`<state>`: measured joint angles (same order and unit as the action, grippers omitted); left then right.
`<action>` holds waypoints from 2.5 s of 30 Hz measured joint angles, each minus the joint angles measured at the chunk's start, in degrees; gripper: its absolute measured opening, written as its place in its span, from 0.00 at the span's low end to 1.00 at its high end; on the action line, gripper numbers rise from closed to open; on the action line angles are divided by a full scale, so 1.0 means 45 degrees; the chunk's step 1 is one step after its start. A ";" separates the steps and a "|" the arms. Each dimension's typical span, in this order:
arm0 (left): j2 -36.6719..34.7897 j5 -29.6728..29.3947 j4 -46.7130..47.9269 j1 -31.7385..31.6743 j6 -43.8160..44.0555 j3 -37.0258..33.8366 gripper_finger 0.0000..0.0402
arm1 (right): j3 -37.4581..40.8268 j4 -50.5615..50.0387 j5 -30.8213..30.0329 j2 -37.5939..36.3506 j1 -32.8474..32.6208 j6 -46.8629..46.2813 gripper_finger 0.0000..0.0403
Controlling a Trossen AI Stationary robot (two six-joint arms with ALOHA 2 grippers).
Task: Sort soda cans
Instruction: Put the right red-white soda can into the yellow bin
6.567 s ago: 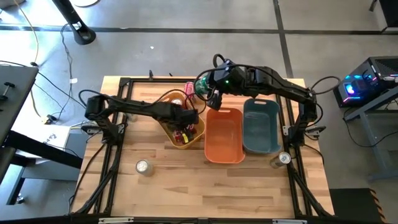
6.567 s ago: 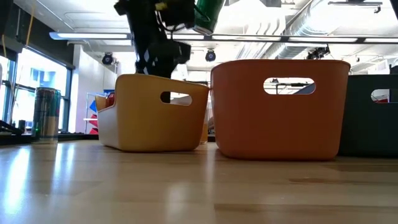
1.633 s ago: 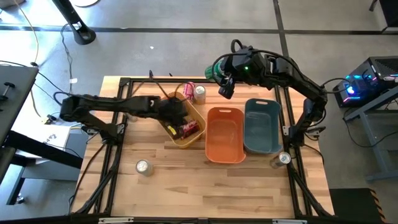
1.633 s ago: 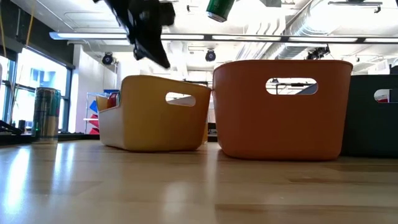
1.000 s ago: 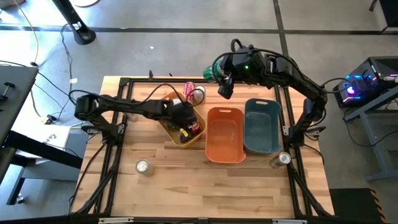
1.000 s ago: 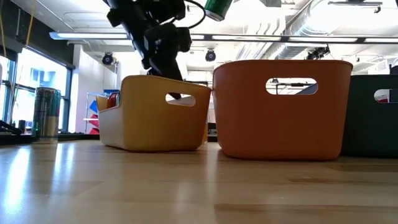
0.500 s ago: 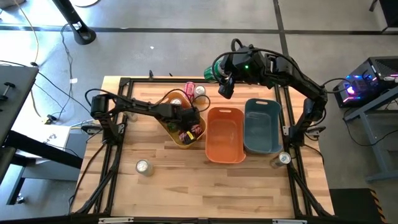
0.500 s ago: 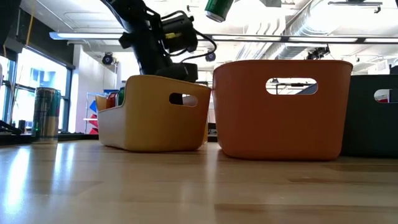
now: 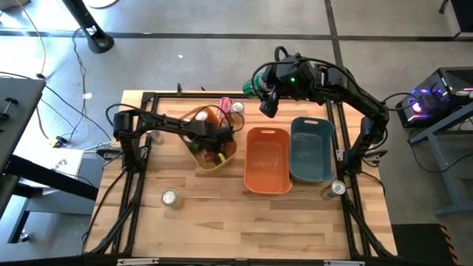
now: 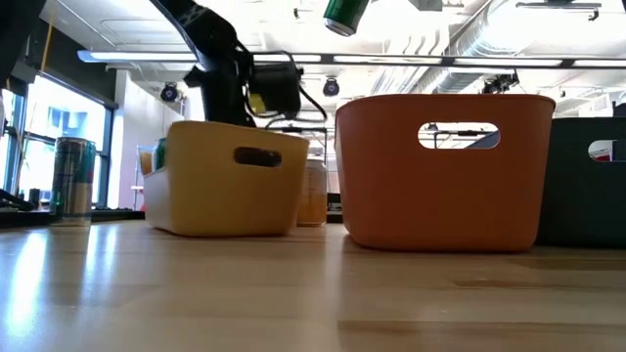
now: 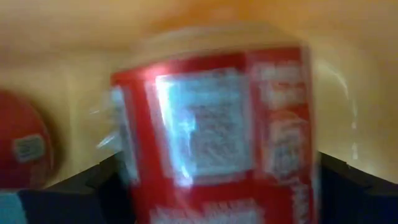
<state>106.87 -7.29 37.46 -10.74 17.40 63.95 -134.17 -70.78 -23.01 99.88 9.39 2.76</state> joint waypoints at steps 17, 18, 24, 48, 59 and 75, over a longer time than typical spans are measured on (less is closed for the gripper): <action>-0.0746 0.0855 0.0443 -0.0016 -0.0675 -0.0070 0.72 | 0.0000 0.0056 0.0126 0.0000 0.0000 0.0299 0.71; -0.1058 0.1012 0.0457 -0.0015 -0.0666 -0.0068 0.72 | 0.0000 0.0058 0.0109 0.0000 0.0000 0.0365 0.71; -0.2974 0.1174 0.0505 -0.0021 -0.0550 -0.0011 0.72 | 0.0000 0.0062 0.0058 0.0000 0.0000 0.0484 0.71; -1.2450 -0.0990 -0.0625 0.2217 0.1010 0.1916 0.72 | 0.0005 0.2384 0.3994 0.3167 -0.0065 0.0833 0.71; -1.3070 -0.2593 -0.1318 0.3841 0.1470 0.1892 0.72 | 0.0019 0.3211 0.4456 0.6828 -0.0657 0.1924 0.71; -1.2892 -0.2805 -0.3875 0.4666 0.1117 0.1893 0.72 | -0.0005 0.4159 0.3802 0.9125 -0.0165 0.1710 0.71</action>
<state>48.86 -19.91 20.03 10.26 22.43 72.47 -134.19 -52.07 -5.90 140.94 8.64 10.46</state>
